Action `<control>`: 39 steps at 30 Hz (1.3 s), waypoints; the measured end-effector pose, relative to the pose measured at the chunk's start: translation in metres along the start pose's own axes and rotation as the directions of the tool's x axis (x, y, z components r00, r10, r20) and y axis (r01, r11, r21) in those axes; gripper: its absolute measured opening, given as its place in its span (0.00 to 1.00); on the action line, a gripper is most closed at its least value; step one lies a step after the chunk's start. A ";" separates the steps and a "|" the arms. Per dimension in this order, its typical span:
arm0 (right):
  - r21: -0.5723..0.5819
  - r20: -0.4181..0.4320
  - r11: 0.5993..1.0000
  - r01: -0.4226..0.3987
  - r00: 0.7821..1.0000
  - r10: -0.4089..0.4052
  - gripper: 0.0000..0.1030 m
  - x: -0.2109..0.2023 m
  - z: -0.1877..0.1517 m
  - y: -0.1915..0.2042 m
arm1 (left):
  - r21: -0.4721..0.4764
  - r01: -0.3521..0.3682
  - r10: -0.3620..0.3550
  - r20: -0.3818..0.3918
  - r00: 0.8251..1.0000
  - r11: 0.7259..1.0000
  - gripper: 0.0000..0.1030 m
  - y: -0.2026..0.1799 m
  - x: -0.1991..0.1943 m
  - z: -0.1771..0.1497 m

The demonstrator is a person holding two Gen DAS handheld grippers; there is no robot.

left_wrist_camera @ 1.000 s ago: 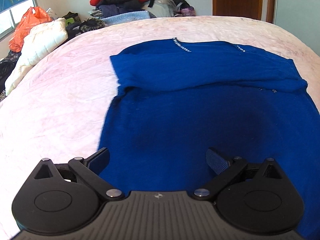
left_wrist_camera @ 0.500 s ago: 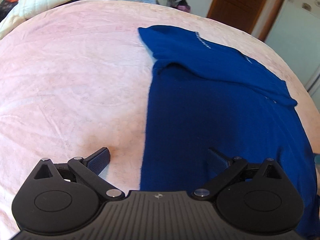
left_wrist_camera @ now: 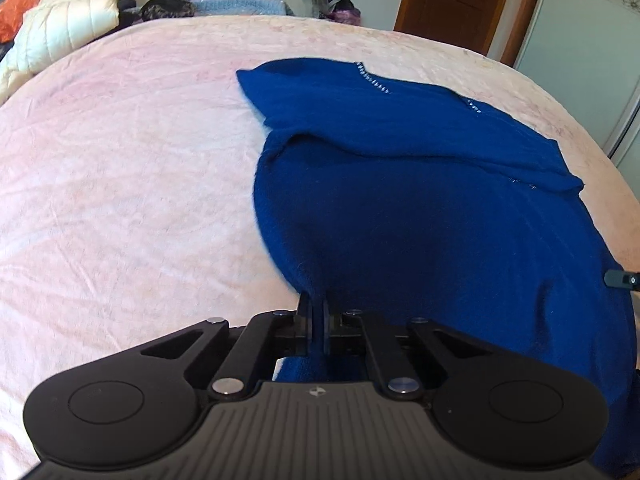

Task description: Fold small clothes

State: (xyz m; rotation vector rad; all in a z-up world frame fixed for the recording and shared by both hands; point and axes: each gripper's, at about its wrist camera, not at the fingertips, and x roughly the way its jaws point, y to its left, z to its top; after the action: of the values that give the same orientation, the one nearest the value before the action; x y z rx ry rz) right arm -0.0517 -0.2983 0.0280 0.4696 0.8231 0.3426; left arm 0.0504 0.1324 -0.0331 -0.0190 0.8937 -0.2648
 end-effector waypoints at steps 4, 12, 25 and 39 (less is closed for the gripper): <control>-0.050 0.051 0.998 0.040 0.998 -0.037 0.08 -0.001 0.023 0.003 | 0.014 0.009 -0.010 0.043 0.999 1.000 0.04 -0.014 0.003 0.022; -0.188 0.112 0.961 0.205 0.976 -0.186 0.08 0.031 0.072 0.009 | 0.014 -0.106 0.104 0.078 0.991 0.994 0.06 -0.024 0.037 0.056; -0.033 0.002 0.994 0.104 0.995 -0.104 0.54 -0.012 0.019 -0.021 | 0.010 -0.037 0.036 0.032 0.999 0.999 0.35 0.008 -0.004 -0.001; 0.120 -0.169 0.961 -0.248 0.949 0.266 0.36 -0.026 -0.044 -0.004 | 0.040 0.169 -0.170 0.023 0.985 0.985 0.49 -0.003 -0.044 -0.080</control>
State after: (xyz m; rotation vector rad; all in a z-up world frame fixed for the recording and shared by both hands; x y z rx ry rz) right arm -0.1015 -0.3027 0.0161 0.6465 0.9631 0.5958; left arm -0.0383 0.1475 -0.0491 -0.0633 0.8616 -0.4400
